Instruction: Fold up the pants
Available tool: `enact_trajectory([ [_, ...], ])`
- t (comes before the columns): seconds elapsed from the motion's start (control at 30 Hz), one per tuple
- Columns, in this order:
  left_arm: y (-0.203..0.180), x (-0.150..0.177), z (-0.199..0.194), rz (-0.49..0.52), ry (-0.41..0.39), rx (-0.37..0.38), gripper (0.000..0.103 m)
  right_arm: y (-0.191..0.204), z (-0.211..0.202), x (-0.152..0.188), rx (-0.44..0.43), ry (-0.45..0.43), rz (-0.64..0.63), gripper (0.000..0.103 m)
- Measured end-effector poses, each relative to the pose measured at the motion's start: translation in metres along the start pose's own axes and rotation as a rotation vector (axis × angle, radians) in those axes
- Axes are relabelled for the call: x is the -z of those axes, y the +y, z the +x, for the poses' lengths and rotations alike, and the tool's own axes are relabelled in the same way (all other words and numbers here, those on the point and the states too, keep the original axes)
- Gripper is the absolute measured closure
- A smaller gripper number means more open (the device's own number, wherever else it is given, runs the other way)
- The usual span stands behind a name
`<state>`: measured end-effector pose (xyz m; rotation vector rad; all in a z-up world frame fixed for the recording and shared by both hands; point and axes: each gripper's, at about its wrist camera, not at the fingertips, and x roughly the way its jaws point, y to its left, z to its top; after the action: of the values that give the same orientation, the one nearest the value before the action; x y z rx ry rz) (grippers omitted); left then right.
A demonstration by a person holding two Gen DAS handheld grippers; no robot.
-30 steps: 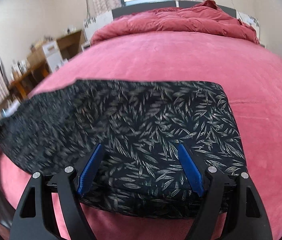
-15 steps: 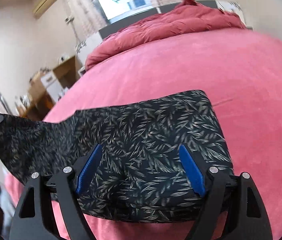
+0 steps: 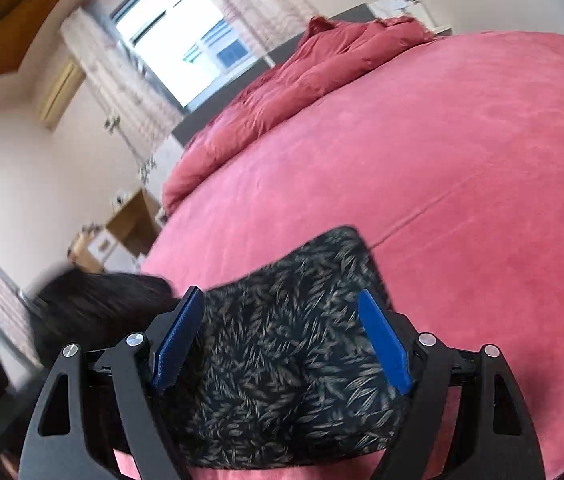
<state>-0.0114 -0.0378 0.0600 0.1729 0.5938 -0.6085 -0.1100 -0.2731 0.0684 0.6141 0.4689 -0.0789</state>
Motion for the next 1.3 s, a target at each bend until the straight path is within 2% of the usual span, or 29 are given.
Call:
enact_trajectory([
  [0.07,-0.027,0.013,0.020,0.111,0.057,-0.030,0.092,-0.007,-0.003,-0.003,-0.005,-0.018,0.039,0.025],
  [0.17,-0.053,0.027,0.033,0.199,0.105,-0.051,0.087,-0.014,-0.001,-0.009,-0.007,-0.016,0.076,0.025],
  [0.3,-0.073,0.038,0.030,0.222,0.137,0.007,0.070,-0.018,0.003,-0.012,-0.018,-0.004,0.102,0.025],
  [0.4,-0.079,0.047,0.006,0.223,0.102,0.075,0.047,-0.016,0.006,-0.011,-0.054,0.021,0.104,0.025],
  [0.47,-0.080,0.053,-0.015,0.214,0.078,0.094,0.045,-0.015,0.012,-0.009,-0.094,0.065,0.117,0.025],
  [0.6,-0.054,0.065,-0.053,0.128,0.043,0.089,0.045,-0.009,0.021,-0.005,-0.145,0.150,0.097,0.025],
  [0.73,-0.001,0.076,-0.102,0.002,-0.033,0.016,0.034,-0.002,0.028,0.004,-0.185,0.219,0.066,0.025],
  [0.83,0.032,0.089,-0.125,-0.060,-0.034,-0.046,0.032,0.001,0.032,0.008,-0.170,0.249,0.043,0.025],
  [0.97,0.068,0.097,-0.136,-0.120,-0.008,-0.090,0.028,0.004,0.034,0.010,-0.151,0.264,0.021,0.025],
  [1.07,0.093,0.100,-0.126,-0.154,0.013,-0.094,0.024,0.007,0.035,0.013,-0.134,0.276,-0.007,0.025],
  [1.3,0.087,0.114,-0.099,-0.112,0.075,-0.075,0.023,0.011,0.039,0.014,-0.104,0.317,-0.014,0.025],
])
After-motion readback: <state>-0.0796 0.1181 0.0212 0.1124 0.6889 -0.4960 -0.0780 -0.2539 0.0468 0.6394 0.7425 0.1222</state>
